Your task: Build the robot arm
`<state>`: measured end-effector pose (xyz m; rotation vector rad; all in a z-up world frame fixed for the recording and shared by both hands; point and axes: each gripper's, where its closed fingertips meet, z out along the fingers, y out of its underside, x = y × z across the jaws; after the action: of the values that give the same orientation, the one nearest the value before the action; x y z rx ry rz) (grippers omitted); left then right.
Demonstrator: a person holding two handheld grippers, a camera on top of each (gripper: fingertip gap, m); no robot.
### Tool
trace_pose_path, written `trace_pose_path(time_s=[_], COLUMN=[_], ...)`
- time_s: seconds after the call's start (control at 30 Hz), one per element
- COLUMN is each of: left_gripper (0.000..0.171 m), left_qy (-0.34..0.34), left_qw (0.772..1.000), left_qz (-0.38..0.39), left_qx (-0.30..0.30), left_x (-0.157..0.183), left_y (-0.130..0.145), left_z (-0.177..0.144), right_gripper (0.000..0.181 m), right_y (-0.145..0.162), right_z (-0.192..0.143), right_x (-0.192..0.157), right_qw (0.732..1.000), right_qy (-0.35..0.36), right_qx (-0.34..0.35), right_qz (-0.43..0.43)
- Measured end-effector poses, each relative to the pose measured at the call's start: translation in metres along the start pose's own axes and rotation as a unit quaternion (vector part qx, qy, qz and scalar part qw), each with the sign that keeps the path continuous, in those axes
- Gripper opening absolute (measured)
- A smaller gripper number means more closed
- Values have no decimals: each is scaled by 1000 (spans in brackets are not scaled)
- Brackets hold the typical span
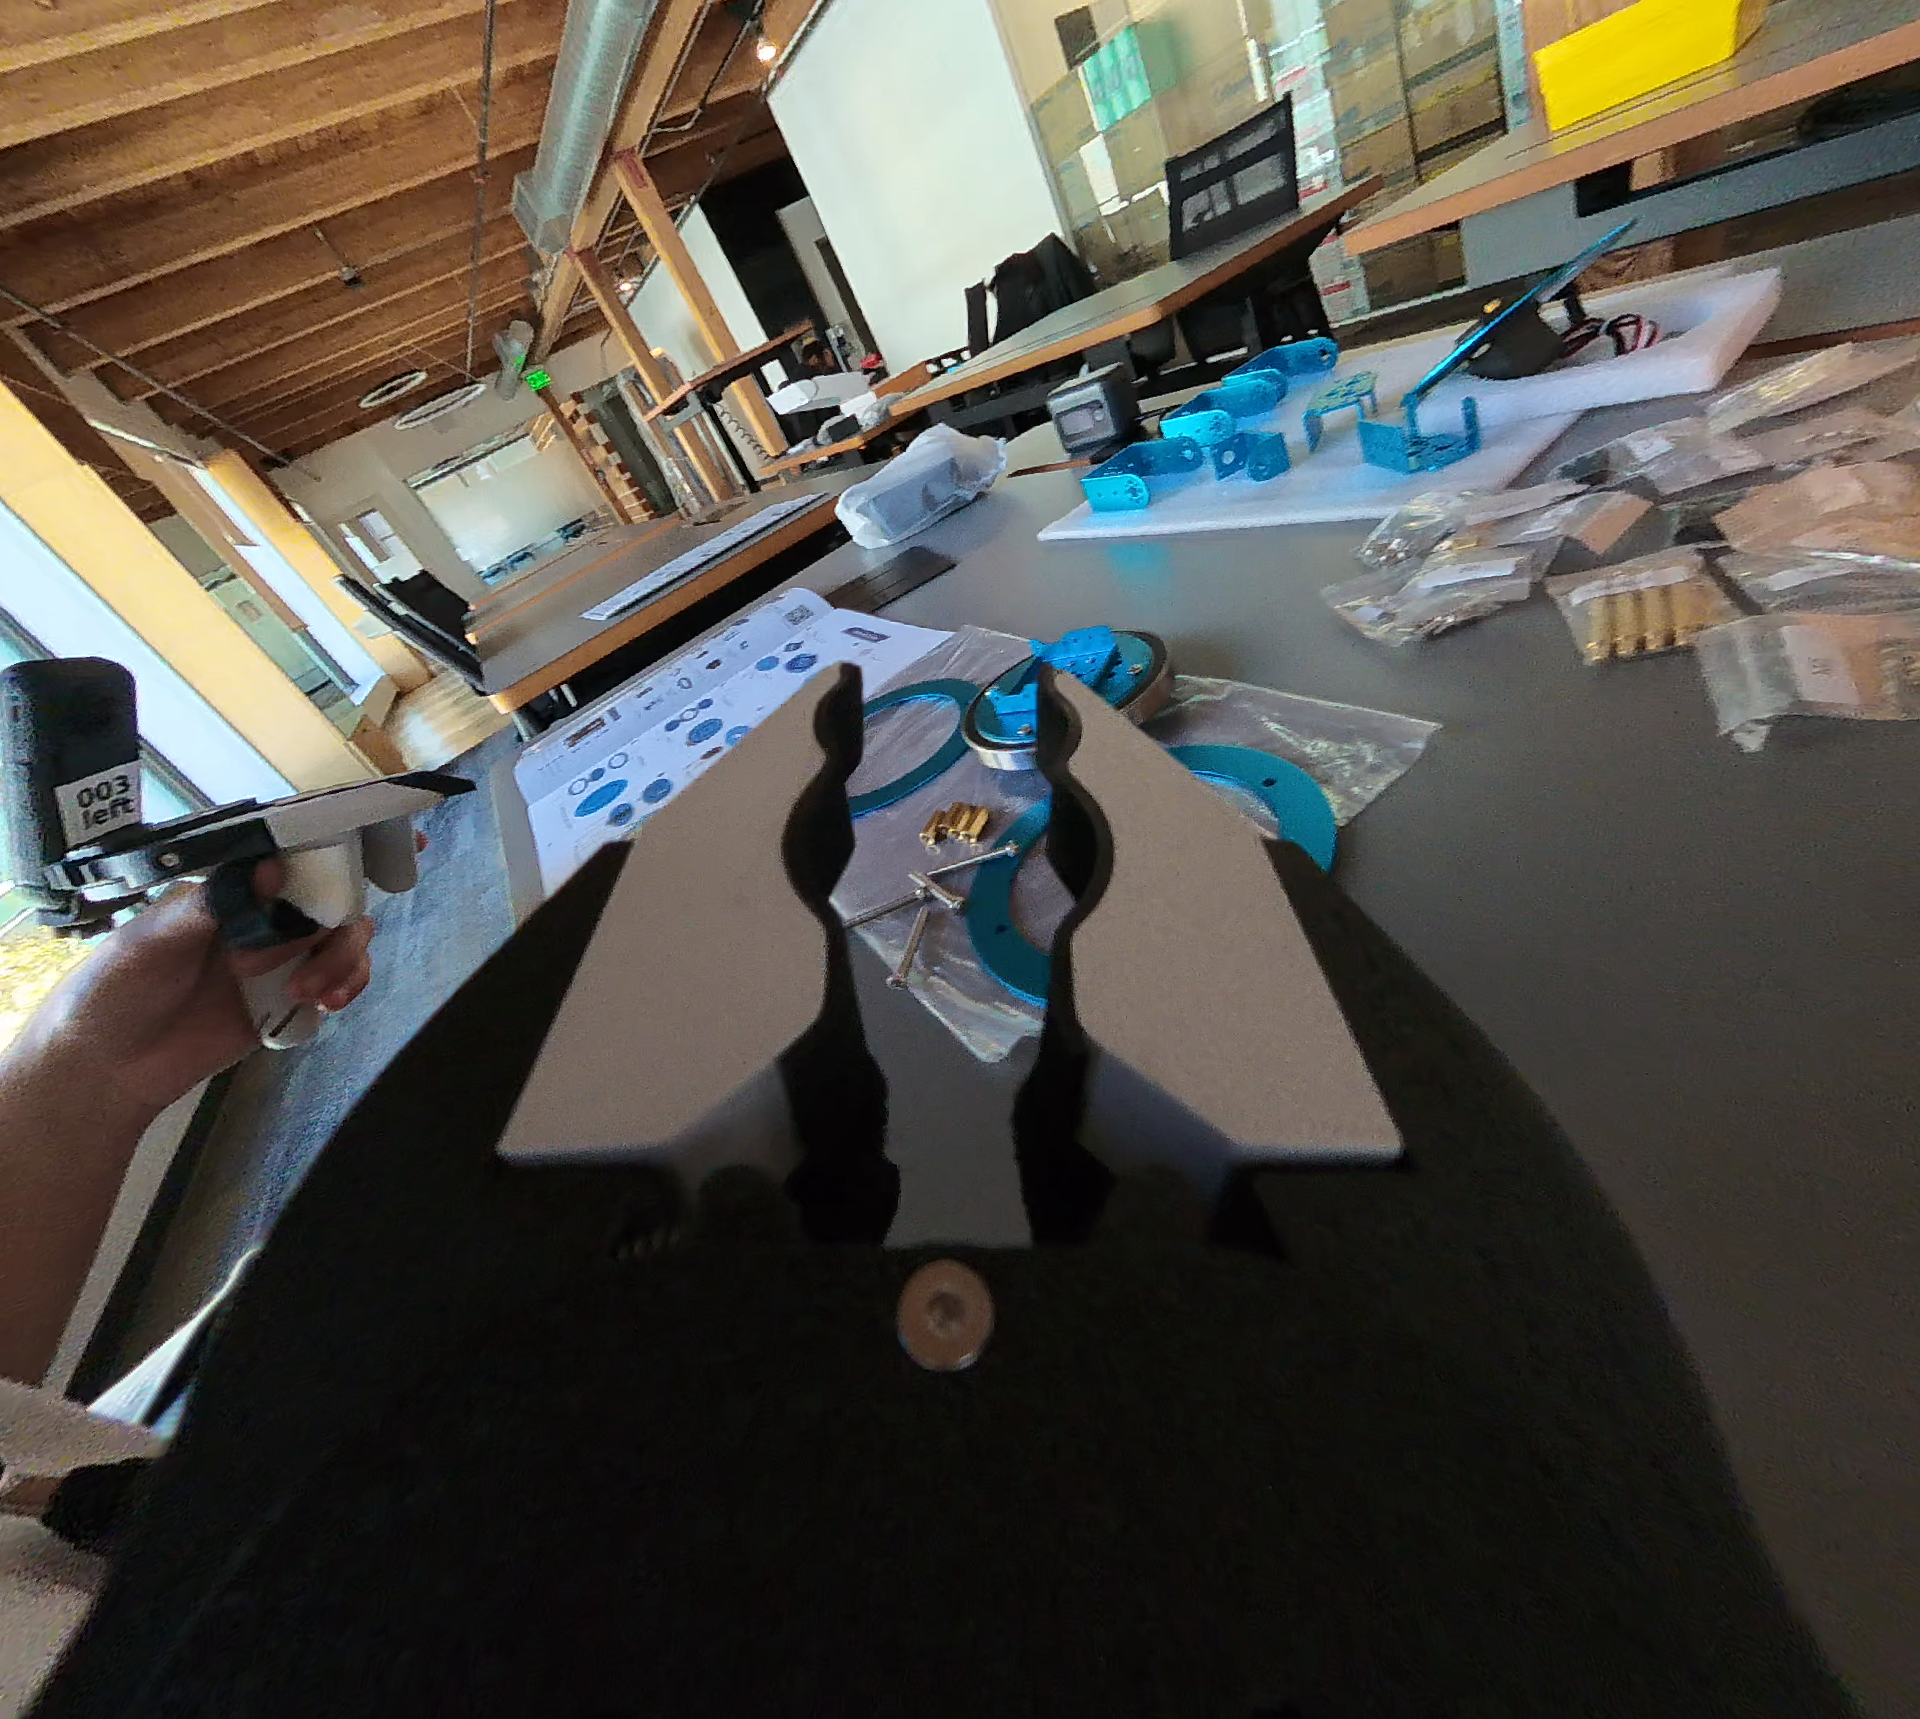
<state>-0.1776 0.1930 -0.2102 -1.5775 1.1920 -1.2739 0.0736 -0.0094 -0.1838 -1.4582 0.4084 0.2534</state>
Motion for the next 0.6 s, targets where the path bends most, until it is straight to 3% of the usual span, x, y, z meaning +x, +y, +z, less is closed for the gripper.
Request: trace_pose_path(time_s=[0.17,0.3,0.43,0.53,0.6], left_gripper=[23,24,24,23,23], left_qy=[21,27,41,65,76], left_qw=[1000,999,998,997,996], left_qz=[0,25,48,46,36], left_qx=[-10,-24,-15,-2,9], left_x=[-4,-18,-29,-34,-38], left_y=[-4,-9,-19,-24,-26], left_z=[4,9,14,19,20], right_gripper=[33,32,31,51,53], right_y=[9,4,-29,-47,-53], right_z=[10,24,77,137,170], right_x=[13,31,96,165,217], right_qw=[999,991,947,908,886], right_qy=[28,97,221,286,331], right_qx=[-29,-48,-171,-275,-309], right_qz=[-2,-76,-156,-135,-104])
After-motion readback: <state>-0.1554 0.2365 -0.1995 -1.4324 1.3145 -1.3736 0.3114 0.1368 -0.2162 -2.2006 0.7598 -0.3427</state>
